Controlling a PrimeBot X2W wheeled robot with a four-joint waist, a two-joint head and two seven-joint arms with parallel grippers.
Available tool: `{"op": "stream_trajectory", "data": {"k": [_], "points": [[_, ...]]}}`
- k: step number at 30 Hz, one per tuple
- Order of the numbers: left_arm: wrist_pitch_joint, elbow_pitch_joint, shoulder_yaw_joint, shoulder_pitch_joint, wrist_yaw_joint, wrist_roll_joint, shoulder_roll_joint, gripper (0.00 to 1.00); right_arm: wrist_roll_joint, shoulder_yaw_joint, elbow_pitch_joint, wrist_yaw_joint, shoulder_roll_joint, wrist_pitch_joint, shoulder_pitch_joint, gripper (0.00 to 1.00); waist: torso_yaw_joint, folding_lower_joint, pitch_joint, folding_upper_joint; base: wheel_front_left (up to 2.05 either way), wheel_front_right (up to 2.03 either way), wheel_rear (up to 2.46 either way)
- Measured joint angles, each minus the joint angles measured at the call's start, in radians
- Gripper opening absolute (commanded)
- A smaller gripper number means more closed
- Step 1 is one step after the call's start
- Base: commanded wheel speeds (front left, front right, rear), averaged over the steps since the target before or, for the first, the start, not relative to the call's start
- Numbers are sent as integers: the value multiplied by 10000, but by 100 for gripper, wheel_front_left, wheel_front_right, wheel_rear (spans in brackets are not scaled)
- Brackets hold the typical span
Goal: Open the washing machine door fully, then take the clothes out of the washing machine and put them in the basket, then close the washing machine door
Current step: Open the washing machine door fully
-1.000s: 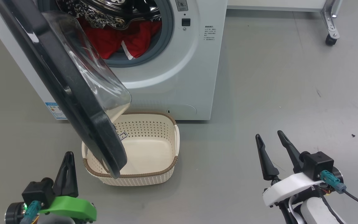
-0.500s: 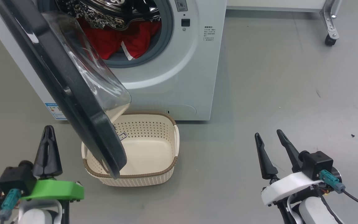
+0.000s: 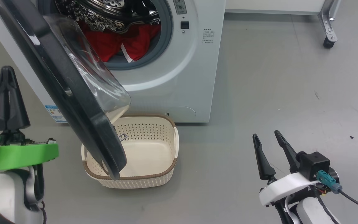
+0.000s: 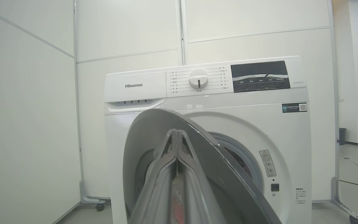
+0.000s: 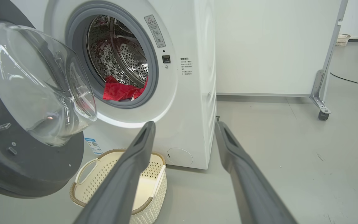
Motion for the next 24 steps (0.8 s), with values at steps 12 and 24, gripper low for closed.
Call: {"op": "stream_trajectory", "data": {"k": [12, 24], "points": [[12, -899, -479, -1226, -291, 0, 134, 0, -148, -105, 86, 134, 127, 0, 0, 100, -100, 0, -79, 0, 0, 0, 0], [800, -972, -1358, -1401, -633, 35, 100, 0, -242, -303, 159, 236, 213, 0, 3, 100, -217, 0, -141, 0, 0, 0, 0]]}}
